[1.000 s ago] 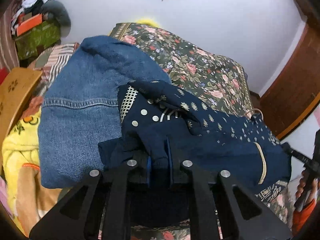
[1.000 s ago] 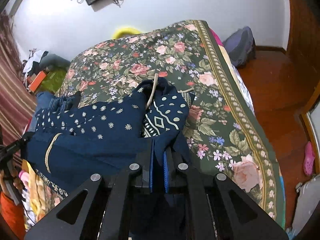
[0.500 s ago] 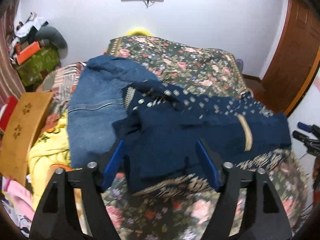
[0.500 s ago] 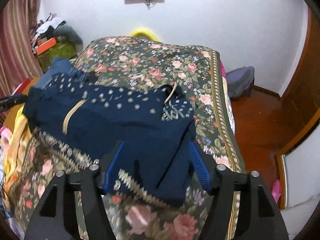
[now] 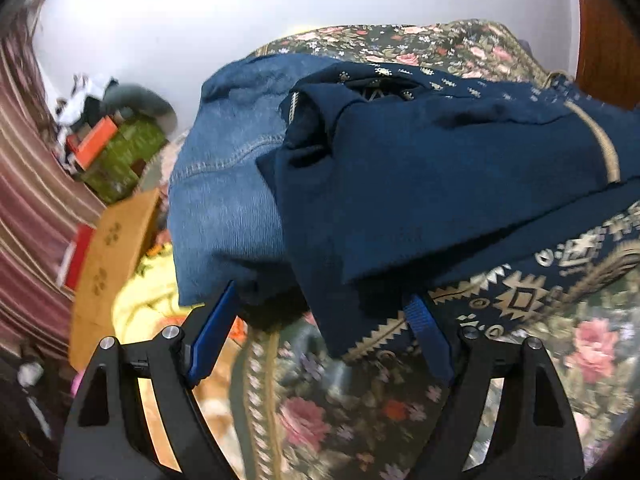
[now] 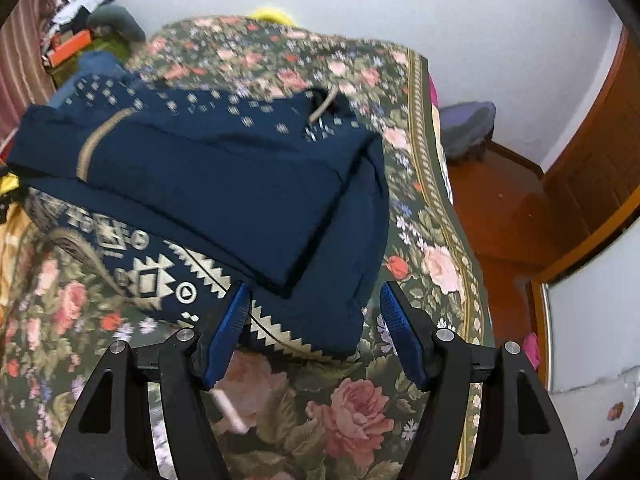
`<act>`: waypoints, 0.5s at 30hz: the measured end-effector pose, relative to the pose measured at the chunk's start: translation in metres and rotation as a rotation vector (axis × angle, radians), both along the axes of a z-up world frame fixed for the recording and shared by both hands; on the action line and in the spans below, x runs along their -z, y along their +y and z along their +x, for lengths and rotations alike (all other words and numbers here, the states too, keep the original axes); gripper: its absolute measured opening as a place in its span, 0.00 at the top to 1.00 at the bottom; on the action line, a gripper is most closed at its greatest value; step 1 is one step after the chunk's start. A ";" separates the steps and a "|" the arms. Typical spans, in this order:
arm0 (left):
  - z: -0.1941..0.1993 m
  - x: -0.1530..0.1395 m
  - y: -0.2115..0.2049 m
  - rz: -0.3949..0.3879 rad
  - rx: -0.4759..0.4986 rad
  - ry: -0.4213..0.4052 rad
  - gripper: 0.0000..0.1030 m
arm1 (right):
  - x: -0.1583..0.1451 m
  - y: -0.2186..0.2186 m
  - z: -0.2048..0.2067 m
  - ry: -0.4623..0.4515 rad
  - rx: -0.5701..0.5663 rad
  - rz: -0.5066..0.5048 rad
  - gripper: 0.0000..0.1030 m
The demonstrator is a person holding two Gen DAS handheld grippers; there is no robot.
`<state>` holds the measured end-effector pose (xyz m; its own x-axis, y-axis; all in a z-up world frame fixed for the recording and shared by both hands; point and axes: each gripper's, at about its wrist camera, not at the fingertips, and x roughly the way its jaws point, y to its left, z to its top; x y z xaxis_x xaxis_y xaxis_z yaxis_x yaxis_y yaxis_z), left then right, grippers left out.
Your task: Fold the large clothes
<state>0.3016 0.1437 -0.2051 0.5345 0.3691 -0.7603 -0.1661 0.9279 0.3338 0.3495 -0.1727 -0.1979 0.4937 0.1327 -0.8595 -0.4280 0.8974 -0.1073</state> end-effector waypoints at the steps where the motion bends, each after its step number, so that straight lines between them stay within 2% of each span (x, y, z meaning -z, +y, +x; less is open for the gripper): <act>1: 0.005 0.001 -0.002 0.018 0.006 0.000 0.20 | 0.002 0.001 0.002 0.000 0.000 -0.001 0.38; 7: 0.024 -0.016 -0.010 0.034 0.064 -0.034 0.20 | -0.005 0.010 0.025 0.008 -0.012 0.030 0.38; 11: 0.038 -0.044 -0.010 -0.039 0.124 -0.103 0.20 | -0.011 0.017 0.058 0.045 0.011 0.080 0.36; 15: 0.078 -0.069 -0.001 -0.078 0.093 -0.139 0.20 | -0.026 0.022 0.098 0.052 0.068 0.167 0.36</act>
